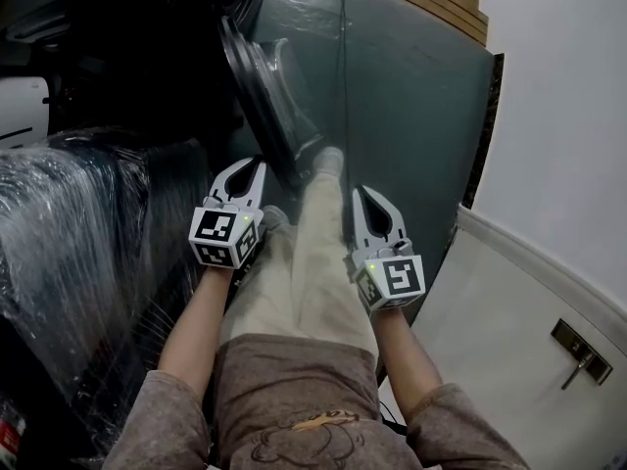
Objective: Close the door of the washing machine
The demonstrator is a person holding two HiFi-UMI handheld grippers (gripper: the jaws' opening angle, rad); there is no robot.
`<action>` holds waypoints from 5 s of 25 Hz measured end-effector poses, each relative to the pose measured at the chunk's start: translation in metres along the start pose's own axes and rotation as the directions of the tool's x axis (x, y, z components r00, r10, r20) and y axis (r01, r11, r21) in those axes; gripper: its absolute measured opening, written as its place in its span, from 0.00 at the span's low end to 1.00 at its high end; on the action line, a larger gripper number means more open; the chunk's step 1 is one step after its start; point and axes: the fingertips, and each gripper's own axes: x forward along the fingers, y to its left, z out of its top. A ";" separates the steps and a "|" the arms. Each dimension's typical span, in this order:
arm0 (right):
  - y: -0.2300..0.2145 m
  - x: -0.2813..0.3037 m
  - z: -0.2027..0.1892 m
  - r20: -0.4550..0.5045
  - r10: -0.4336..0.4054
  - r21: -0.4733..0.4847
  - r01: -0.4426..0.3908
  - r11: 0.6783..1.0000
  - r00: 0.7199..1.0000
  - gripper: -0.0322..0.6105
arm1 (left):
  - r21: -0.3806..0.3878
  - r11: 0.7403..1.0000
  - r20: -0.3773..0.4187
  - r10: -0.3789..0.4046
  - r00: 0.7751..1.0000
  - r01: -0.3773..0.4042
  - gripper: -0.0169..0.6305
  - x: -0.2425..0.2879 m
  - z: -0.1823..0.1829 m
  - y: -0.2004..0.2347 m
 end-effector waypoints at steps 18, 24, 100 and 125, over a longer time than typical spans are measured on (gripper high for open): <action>-0.063 0.060 -0.005 -0.073 0.024 0.084 -0.018 0.996 0.997 0.04 | 0.016 0.996 -0.017 -0.089 0.996 0.090 0.03 0.108 0.062 -0.038; -0.101 0.089 0.011 -0.097 0.055 0.096 -0.045 0.994 0.994 0.04 | -0.033 0.999 0.011 -0.006 1.000 0.006 0.03 0.126 0.093 -0.019; -0.200 0.482 0.238 -0.384 0.585 -0.184 -0.680 0.710 0.715 0.04 | -0.512 0.695 0.165 0.656 0.737 -0.504 0.03 0.284 0.276 0.105; -0.124 0.581 0.273 -0.454 0.670 -0.184 -0.798 0.574 0.587 0.04 | -0.699 0.492 0.159 0.815 0.557 -0.520 0.03 0.276 0.303 0.168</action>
